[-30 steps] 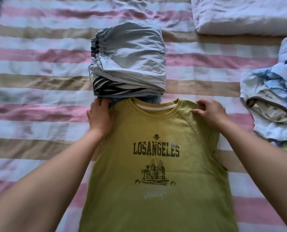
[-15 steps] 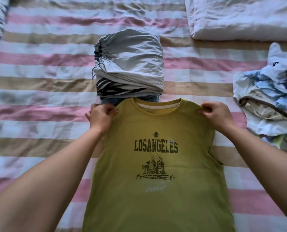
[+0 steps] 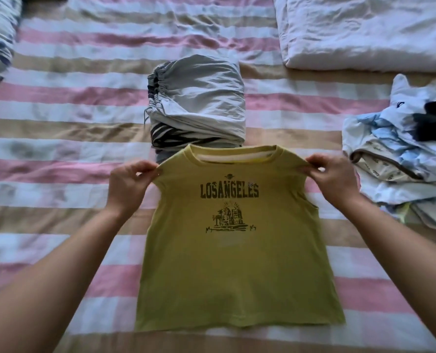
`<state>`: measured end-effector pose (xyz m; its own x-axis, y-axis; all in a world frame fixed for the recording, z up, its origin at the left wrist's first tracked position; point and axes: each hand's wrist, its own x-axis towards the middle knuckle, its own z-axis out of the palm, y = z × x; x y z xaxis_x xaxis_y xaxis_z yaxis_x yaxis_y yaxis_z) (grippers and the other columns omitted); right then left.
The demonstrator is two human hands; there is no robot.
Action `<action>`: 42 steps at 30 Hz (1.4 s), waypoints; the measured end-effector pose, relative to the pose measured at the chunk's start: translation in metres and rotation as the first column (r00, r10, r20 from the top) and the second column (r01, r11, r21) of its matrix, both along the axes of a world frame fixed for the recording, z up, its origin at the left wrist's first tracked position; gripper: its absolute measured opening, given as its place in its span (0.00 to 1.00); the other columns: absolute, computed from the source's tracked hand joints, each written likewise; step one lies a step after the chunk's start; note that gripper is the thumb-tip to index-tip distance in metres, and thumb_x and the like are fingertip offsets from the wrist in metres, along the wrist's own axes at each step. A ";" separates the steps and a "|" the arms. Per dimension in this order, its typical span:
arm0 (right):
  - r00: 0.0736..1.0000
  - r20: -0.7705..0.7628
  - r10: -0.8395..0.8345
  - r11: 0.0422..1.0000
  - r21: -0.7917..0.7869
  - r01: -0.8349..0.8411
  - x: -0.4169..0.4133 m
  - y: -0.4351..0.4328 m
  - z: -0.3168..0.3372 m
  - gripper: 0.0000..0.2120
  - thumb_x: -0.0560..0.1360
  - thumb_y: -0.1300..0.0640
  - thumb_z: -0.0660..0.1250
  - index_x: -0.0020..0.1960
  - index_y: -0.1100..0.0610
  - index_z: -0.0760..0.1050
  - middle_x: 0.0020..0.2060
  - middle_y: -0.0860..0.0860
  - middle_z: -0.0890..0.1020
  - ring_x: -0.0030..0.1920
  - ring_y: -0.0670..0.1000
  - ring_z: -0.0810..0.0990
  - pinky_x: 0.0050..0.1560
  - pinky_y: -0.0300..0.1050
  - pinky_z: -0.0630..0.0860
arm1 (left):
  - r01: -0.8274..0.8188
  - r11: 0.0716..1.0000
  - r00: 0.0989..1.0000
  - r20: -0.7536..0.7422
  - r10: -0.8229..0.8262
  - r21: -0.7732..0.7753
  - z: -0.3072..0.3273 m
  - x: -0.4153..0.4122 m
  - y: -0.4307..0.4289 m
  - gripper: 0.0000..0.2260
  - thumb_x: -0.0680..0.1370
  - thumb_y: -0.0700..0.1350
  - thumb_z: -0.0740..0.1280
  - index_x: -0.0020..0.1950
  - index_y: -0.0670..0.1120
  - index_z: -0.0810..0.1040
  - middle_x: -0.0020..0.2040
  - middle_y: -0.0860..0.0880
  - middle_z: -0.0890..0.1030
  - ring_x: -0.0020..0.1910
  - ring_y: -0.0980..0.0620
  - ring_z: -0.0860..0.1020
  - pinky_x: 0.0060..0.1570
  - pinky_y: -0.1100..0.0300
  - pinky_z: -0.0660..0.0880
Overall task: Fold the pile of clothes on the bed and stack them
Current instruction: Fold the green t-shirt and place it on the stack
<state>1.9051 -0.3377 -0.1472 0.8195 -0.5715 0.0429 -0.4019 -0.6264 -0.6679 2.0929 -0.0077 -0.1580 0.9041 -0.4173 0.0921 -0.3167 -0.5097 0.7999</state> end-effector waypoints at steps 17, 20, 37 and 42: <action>0.920 -0.257 0.294 0.896 -0.261 -0.359 -0.215 0.109 -0.056 0.13 0.54 0.70 0.79 0.37 0.61 0.83 0.33 0.54 0.82 0.34 0.58 0.81 0.33 0.49 0.80 | 0.278 0.914 0.958 -0.010 -0.288 0.296 -0.051 -0.188 0.126 0.26 0.78 0.59 0.56 0.37 0.42 0.84 0.38 0.48 0.82 0.38 0.49 0.78 0.39 0.56 0.73; 0.914 -0.283 0.290 0.890 -0.271 -0.366 -0.219 0.111 -0.064 0.15 0.52 0.70 0.80 0.37 0.60 0.83 0.33 0.54 0.82 0.33 0.59 0.80 0.30 0.50 0.79 | 0.255 0.909 0.966 -0.050 -0.253 0.330 -0.052 -0.191 0.127 0.19 0.74 0.56 0.62 0.38 0.42 0.84 0.38 0.48 0.82 0.39 0.48 0.78 0.39 0.55 0.73; 0.788 -0.289 -0.544 0.793 0.130 0.595 -0.199 0.123 -0.077 0.16 0.72 0.63 0.69 0.59 0.64 0.73 0.49 0.62 0.79 0.52 0.61 0.75 0.52 0.50 0.70 | -0.438 0.856 0.782 -0.353 0.514 0.276 -0.066 -0.207 0.096 0.12 0.73 0.37 0.69 0.56 0.40 0.76 0.51 0.41 0.79 0.52 0.42 0.76 0.52 0.51 0.72; 0.770 -0.319 -0.552 0.785 0.113 0.610 -0.196 0.115 -0.075 0.11 0.73 0.64 0.67 0.55 0.64 0.75 0.47 0.62 0.79 0.51 0.62 0.76 0.51 0.51 0.72 | -0.419 0.835 0.786 -0.318 0.530 0.357 -0.063 -0.198 0.094 0.16 0.69 0.35 0.73 0.54 0.39 0.76 0.50 0.41 0.78 0.52 0.40 0.75 0.50 0.53 0.71</action>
